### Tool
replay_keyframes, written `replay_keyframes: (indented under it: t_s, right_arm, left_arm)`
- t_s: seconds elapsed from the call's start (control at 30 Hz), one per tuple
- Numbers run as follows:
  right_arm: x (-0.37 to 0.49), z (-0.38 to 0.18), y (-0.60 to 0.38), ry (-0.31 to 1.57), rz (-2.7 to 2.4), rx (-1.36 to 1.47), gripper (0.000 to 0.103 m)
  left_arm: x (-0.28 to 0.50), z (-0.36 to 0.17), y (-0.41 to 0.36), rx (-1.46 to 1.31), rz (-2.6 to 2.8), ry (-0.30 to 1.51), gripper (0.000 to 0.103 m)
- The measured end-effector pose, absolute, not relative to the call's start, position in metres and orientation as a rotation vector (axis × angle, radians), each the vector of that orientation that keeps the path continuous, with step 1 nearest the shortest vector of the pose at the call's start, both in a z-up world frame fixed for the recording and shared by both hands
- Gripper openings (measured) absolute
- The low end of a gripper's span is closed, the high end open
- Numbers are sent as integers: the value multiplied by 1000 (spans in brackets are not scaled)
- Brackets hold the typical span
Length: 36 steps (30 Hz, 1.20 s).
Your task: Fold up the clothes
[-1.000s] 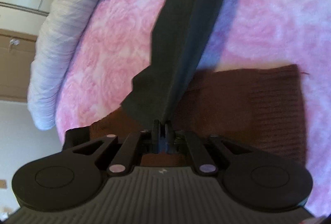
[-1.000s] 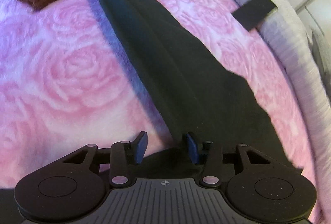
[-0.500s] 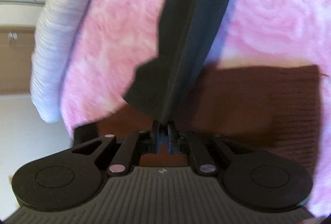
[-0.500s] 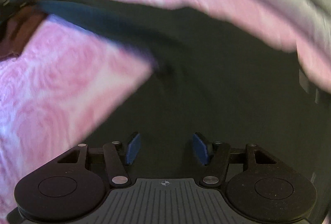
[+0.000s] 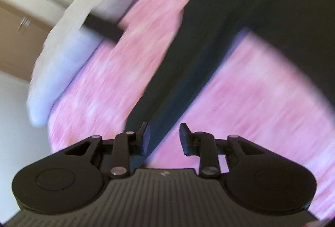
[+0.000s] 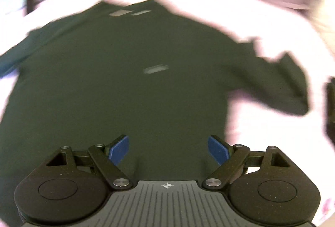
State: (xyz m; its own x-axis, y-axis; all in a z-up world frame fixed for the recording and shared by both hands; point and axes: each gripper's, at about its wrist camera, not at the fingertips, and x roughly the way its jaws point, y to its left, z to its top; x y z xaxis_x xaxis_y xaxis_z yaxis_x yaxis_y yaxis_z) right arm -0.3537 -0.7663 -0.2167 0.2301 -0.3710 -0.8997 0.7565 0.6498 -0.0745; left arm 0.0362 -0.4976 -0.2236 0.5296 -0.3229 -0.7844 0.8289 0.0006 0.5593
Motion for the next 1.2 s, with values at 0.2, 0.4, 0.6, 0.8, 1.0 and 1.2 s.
replay_keyframes:
  t_s: [0.2, 0.4, 0.6, 0.8, 1.0, 1.2]
  right_arm:
    - [-438, -200, -921, 1020, -948, 254, 86]
    - [-453, -256, -992, 1103, -788, 81, 85]
    - [-476, -281, -1024, 1101, -762, -16, 20]
    - [-548, -220, -1026, 966, -1120, 4, 14]
    - [-598, -190, -1004, 912, -1243, 100, 14]
    - [-600, -181, -998, 888, -1270, 113, 15]
  left_arm:
    - [-86, -234, -597, 1278, -1038, 486, 28]
    - [-204, -259, -693, 1278, -1154, 534, 28]
    - [-248, -262, -750, 1295, -1222, 515, 28]
    - [-254, -252, -781, 1280, -1252, 505, 28]
    - [-277, -250, -809, 1274, -1348, 482, 28]
    - [-303, -253, -812, 1297, -1408, 439, 28]
